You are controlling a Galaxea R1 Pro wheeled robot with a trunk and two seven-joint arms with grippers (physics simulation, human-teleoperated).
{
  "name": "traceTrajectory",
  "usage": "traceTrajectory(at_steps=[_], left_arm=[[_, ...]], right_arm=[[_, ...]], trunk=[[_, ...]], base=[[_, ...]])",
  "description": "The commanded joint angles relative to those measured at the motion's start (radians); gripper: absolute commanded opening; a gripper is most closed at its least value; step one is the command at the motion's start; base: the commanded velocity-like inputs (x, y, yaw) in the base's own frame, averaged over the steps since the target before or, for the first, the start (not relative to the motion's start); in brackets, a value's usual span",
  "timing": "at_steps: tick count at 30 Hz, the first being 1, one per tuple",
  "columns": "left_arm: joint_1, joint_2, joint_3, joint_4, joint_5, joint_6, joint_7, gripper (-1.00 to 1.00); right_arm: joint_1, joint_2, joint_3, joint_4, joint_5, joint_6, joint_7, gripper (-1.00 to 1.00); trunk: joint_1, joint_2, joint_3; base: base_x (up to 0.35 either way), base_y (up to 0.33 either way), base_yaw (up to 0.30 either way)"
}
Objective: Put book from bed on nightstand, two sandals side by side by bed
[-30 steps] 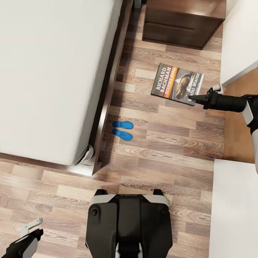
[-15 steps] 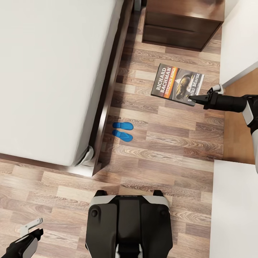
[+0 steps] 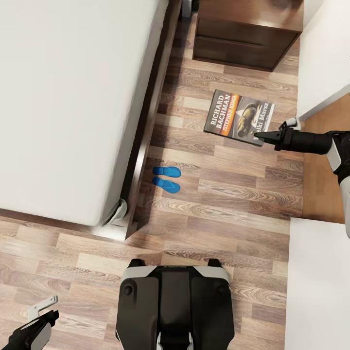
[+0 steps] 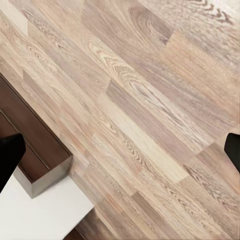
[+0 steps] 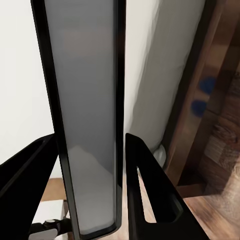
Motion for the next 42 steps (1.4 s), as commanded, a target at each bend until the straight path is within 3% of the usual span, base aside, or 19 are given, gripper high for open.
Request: traceTrajectory(at_steps=[1,42], left_arm=[[0.0,0.0,-0.002,-0.002,0.009,0.004,0.003,1.0],[0.0,-0.002,-0.002,0.0,0.004,0.005,0.003,1.0]], right_arm=[[0.008,0.0,-0.002,0.0,0.002,0.01,0.004,-1.0],[0.173,-0.005,-0.011,0.0,0.005,-0.031,0.004,-1.0]], trunk=[[0.001,-0.001,0.001],[0.001,-0.001,0.059]], base=[[0.0,0.0,0.0],[0.0,0.0,0.0]])
